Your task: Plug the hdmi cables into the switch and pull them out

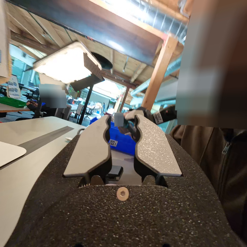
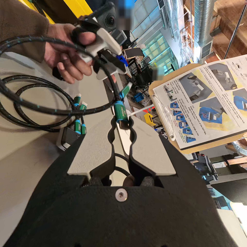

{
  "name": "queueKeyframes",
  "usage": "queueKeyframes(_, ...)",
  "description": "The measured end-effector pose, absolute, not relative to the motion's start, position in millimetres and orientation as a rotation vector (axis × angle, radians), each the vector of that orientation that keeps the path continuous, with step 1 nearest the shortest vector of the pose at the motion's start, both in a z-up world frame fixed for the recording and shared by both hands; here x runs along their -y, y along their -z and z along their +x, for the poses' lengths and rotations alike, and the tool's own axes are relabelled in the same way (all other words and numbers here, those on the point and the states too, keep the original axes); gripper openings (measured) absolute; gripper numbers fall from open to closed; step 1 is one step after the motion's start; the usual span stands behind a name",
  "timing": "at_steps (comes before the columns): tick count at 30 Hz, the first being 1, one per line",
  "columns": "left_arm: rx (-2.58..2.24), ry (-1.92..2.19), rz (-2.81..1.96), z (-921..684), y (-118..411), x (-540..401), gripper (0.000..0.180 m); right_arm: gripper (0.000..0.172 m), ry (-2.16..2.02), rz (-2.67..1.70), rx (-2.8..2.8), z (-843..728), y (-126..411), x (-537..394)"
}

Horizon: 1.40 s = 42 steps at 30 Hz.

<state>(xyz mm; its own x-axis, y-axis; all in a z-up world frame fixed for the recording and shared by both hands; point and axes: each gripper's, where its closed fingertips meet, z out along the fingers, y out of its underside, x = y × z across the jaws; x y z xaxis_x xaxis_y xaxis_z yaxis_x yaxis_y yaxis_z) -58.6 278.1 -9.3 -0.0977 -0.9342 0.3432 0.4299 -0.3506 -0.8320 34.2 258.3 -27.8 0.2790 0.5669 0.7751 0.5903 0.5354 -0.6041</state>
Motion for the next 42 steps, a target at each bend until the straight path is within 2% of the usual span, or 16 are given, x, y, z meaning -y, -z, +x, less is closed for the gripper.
queueKeyframes(3,-0.611,1.718,-1.137,-63,5,-285,0.033,0.015,0.05,-1.09,1.387,32,31,-257)
queueKeyframes(7,-0.849,1.591,-1.504,-19,39,-279,0.065,0.015,0.101,-1.031,1.433,27,37,-253)
queueKeyframes(10,-0.798,1.717,-1.53,-13,40,-278,0.065,0.015,0.126,-0.988,1.441,24,38,-251)
queueKeyframes(15,-0.821,1.86,-1.544,-3,49,-269,0.058,0.015,0.218,-0.902,1.476,21,42,-248)
queueKeyframes(16,-0.832,1.878,-1.533,0,49,-267,0.053,0.015,0.235,-0.892,1.492,20,46,-248)
queueKeyframes(19,-0.835,1.907,-1.498,6,49,-266,0.023,0.015,0.26,-0.865,1.512,17,53,-247)
queueKeyframes(27,-0.898,1.838,-1.464,8,50,-266,0.022,0.022,0.388,-0.86,1.462,14,57,-258)
queueKeyframes(42,-0.715,1.704,-1.451,-55,48,-296,0.021,0.015,0.462,-0.924,1.375,39,47,-279)
